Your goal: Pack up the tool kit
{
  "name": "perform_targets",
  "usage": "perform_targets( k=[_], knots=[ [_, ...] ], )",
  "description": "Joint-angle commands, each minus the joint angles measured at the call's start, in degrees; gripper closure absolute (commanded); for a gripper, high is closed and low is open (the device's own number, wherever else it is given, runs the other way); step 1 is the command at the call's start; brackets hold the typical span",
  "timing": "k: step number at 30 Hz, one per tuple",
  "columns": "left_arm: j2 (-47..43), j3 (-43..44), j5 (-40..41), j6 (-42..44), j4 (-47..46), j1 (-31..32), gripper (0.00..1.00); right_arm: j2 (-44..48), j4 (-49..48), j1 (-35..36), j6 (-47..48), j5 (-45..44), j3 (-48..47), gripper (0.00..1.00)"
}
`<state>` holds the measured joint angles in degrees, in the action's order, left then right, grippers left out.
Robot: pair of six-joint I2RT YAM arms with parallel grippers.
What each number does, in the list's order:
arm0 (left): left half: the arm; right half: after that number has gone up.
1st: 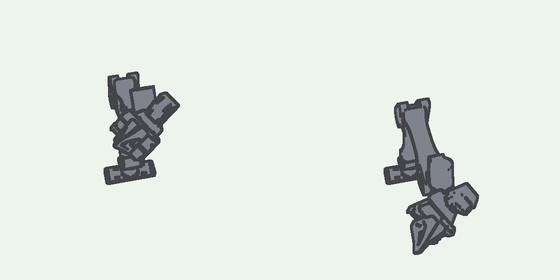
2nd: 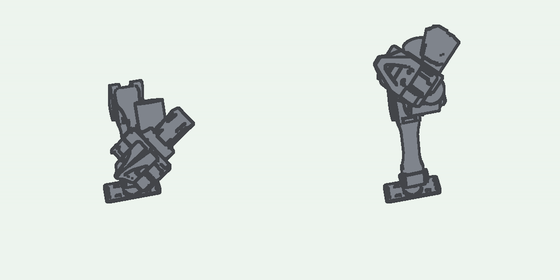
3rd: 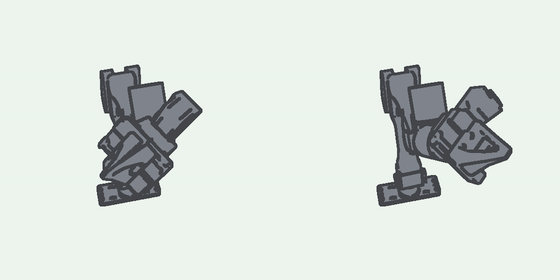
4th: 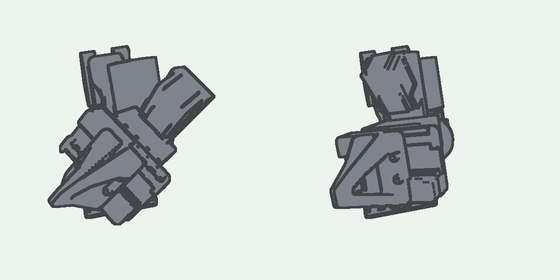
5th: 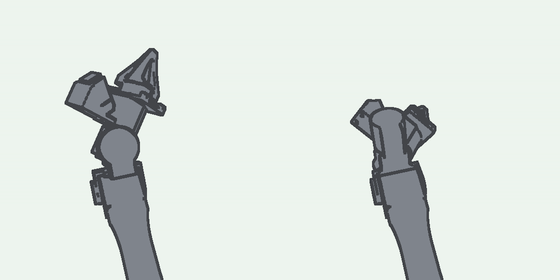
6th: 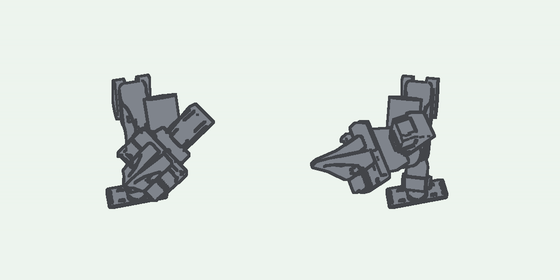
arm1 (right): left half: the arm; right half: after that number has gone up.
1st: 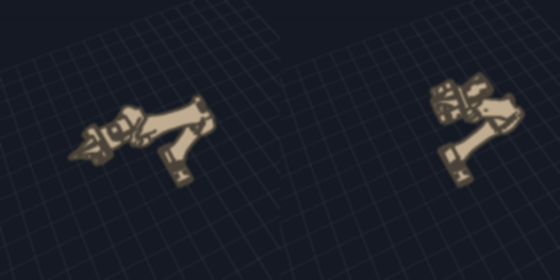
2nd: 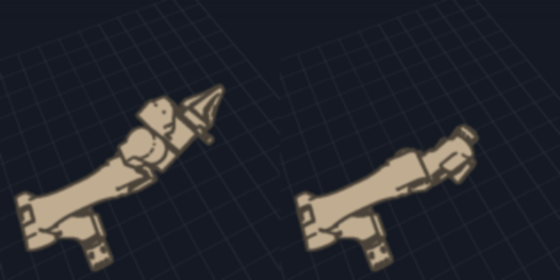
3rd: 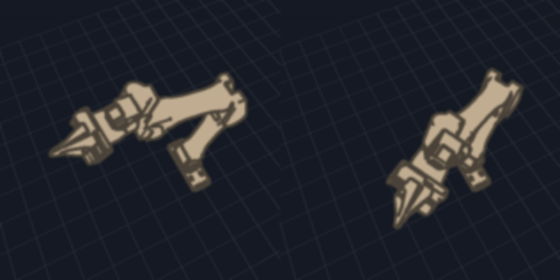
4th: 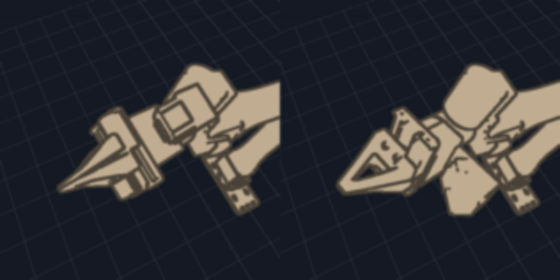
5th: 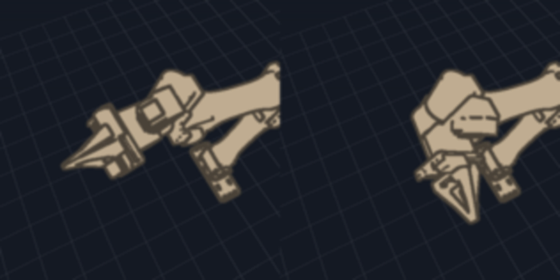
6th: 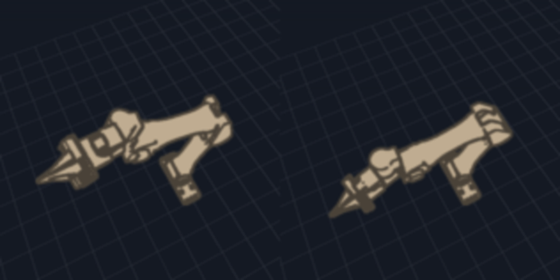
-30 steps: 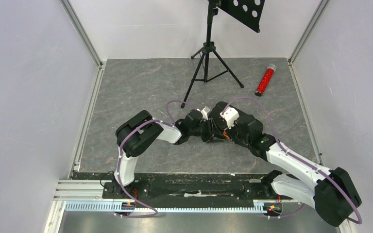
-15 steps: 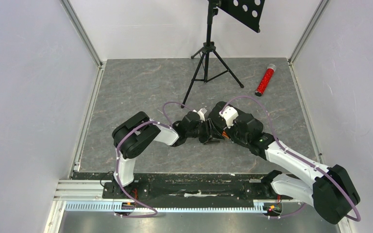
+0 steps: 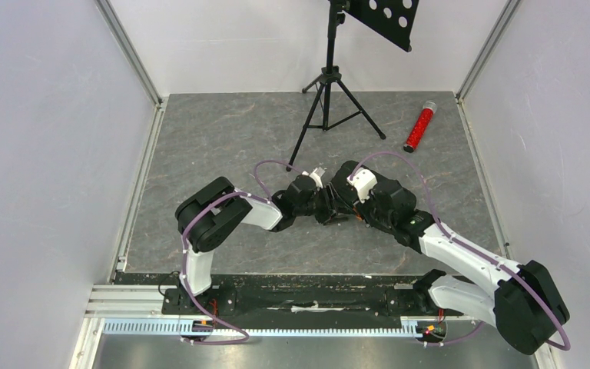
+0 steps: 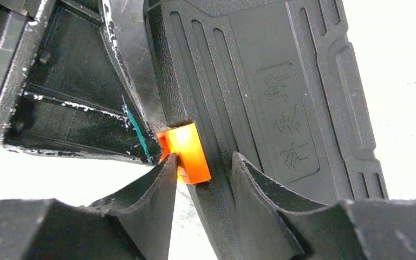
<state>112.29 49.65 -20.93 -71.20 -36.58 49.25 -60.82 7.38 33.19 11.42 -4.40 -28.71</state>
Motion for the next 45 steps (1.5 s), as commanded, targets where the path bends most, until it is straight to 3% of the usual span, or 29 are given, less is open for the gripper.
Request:
perform_targets(
  k=[1, 12, 19, 25, 36, 45],
  knots=[
    [-0.12, 1.31, 2.42, -1.24, -0.51, -0.08, 0.52, -0.62, 0.91, -0.24, -1.57, -0.59, 0.81, 0.56],
    [2.53, 3.3, 1.22, -0.37, 2.33, 0.03, 0.61, -0.06, 0.42, 0.03, -2.53, 0.83, 1.09, 0.55],
    [3.71, 4.17, 0.94, 0.15, 6.57, 0.05, 0.75, -0.26, 0.28, 0.03, -2.72, -0.65, 1.37, 0.54],
    [4.28, 4.54, 1.33, 0.12, 8.04, 0.05, 0.76, -2.28, 1.07, 0.01, -3.03, -4.09, 1.55, 0.56],
    [4.78, 7.14, 1.94, -1.0, 10.73, 0.05, 0.76, -7.17, 3.11, -0.03, -6.73, -2.06, -0.24, 0.57],
    [-4.69, 1.56, 6.56, -1.99, 10.42, 0.46, 0.74, -7.05, 3.44, -0.08, -6.63, -0.08, -2.23, 0.58]
  ],
)
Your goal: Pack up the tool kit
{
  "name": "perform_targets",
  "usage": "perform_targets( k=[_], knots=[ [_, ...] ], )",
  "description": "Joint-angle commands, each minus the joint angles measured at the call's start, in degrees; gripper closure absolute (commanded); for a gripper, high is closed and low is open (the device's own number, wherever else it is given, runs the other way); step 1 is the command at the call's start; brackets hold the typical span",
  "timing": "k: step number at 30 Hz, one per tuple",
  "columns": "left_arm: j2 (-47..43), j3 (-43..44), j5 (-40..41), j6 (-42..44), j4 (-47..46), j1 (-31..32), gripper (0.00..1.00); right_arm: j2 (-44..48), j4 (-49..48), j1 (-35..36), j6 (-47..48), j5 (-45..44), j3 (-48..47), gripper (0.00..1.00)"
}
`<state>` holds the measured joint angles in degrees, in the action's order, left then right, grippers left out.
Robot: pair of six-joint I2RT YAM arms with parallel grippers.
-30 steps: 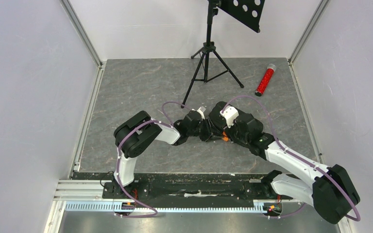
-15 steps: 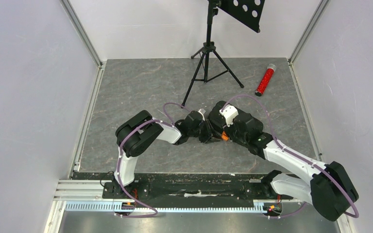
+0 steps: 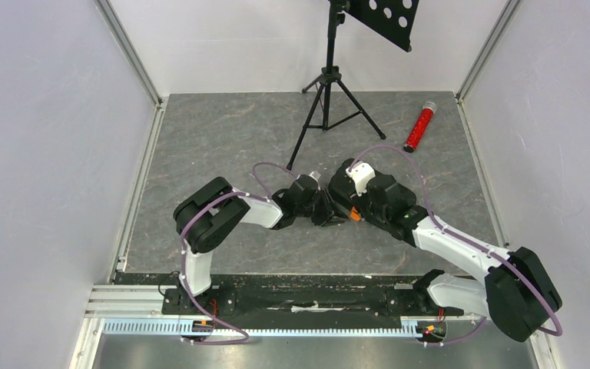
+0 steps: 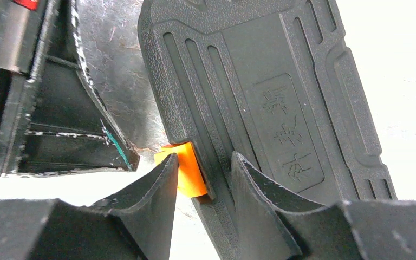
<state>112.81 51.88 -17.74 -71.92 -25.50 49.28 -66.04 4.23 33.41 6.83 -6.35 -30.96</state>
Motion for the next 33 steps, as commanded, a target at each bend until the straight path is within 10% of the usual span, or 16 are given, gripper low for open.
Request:
perform_targets(
  k=[1, 10, 33],
  knots=[
    [-5.0, -0.16, 3.24, -1.29, -0.63, 0.79, 0.75, -1.9, 6.63, -0.26, -2.0, 1.87, 0.02, 0.57],
    [0.99, 4.94, 2.37, -3.92, -1.67, 3.1, 0.94, -2.79, 6.85, -0.33, -2.99, 2.64, 0.39, 0.57],
    [9.05, 5.6, 7.58, -7.64, -5.49, 1.76, 0.98, -3.87, 8.87, -6.09, -5.16, 13.45, -6.88, 0.58]
  ],
)
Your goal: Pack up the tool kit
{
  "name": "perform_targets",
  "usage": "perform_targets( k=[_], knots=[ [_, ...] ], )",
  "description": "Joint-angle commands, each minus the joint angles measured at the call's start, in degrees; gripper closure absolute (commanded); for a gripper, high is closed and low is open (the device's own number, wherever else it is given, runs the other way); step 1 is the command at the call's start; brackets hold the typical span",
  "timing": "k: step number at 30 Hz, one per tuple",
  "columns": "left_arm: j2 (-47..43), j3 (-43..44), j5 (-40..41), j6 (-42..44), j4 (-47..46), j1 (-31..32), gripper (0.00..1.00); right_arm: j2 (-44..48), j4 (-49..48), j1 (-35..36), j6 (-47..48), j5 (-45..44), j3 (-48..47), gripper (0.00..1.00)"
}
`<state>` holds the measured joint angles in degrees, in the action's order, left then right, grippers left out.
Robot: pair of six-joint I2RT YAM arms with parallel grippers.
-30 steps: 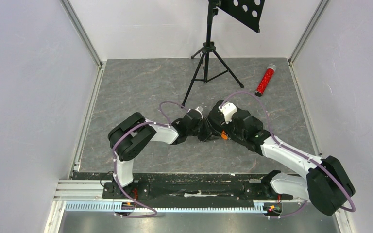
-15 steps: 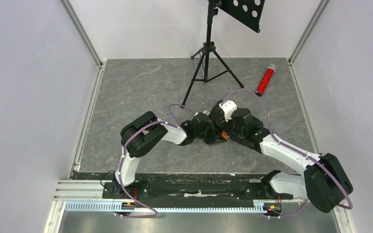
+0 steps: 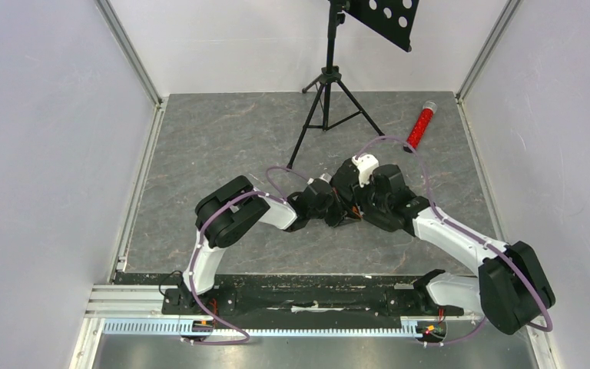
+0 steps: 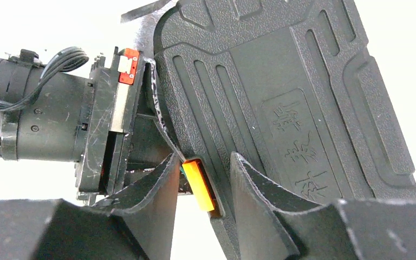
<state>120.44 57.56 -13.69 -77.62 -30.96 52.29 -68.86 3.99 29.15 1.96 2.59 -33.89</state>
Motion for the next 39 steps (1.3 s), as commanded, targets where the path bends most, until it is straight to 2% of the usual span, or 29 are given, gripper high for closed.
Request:
perform_targets(
  k=[1, 8, 14, 17, 21, 23, 24, 25, 28, 33, 39],
  knots=[
    [1.72, -0.01, 3.31, -2.34, -0.51, -1.54, 0.98, -1.17, 9.48, -2.67, 0.18, 4.94, -5.3, 0.58],
    [-0.23, -0.94, 3.58, -0.93, -0.4, -2.69, 0.94, -0.51, 10.46, -9.07, 1.12, 6.46, -10.31, 0.56],
    [-11.0, -8.91, 5.78, 3.84, 1.45, -6.61, 0.78, 5.04, 12.62, -13.91, 1.32, 5.77, -12.1, 0.51],
    [-21.97, -12.4, 8.23, 10.17, 8.39, -9.79, 0.65, 10.32, 13.6, -16.21, 0.84, 4.05, -11.08, 0.46],
    [-41.05, -12.07, 16.09, 24.71, 28.54, -12.61, 0.45, 19.6, 14.1, -17.04, 0.09, -1.66, -7.54, 0.35],
    [-50.41, -10.63, 22.53, 31.55, 38.65, -12.9, 0.37, 24.43, 14.28, -17.12, -0.31, -5.29, -5.68, 0.21],
    [-54.39, -9.8, 26.11, 34.75, 42.4, -12.98, 0.33, 26.77, 14.0, -17.16, -0.44, -7.36, -4.73, 0.06],
    [-58.86, -9.1, 28.79, 37.27, 46.27, -13.0, 0.31, 29.42, 13.86, -17.12, -0.94, -9.83, -3.62, 0.02],
    [-70.41, -8.0, 36.69, 44.58, 53.62, -13.01, 0.25, 36.79, 13.7, -17.13, -1.78, -16.87, -1.19, 0.02],
    [-87.71, -8.93, 46.92, 53.3, 59.16, -13.01, 0.18, 46.21, 13.45, -17.11, 0.4, -28.56, 2.36, 0.02],
    [-100.37, -10.56, 55.04, 61.33, 60.79, -13.01, 0.08, 56.51, 10.26, -17.15, 4.12, -32.46, 8.76, 0.02]
  ],
)
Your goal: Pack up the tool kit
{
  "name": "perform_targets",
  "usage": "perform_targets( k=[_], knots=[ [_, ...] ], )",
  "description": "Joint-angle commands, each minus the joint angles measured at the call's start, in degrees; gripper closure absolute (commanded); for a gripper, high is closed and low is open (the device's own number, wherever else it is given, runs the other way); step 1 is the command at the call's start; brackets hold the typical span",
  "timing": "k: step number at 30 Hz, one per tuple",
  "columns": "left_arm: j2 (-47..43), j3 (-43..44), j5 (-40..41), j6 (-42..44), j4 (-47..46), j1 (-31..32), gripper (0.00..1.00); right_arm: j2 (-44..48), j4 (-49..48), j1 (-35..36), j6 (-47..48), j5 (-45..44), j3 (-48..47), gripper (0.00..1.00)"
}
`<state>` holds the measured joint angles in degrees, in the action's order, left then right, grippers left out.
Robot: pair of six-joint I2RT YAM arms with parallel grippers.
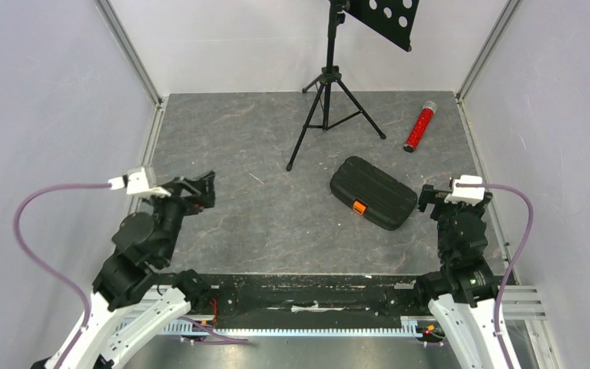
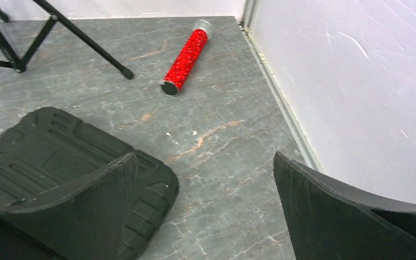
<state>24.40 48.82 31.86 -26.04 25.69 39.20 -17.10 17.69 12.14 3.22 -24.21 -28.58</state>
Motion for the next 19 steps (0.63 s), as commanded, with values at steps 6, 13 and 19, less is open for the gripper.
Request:
perform_targets(
  k=[6, 13, 19],
  knots=[
    [-11.53, -9.1, 14.11, 10.73, 0.45, 0.09, 0.04, 12.33, -6.78, -0.12, 4.06, -7.94, 7.96, 0.02],
    [-12.62, -13.02, 16.81, 10.5, -1.53, 0.09, 0.02, 13.76, -7.32, -0.1, 4.55, -8.02, 9.45, 0.02],
    [-11.54, -13.64, 17.36, 11.28, -2.04, -0.43, 0.01, 12.98, -7.5, -0.11, 3.94, -6.81, 10.09, 0.02]
  ],
)
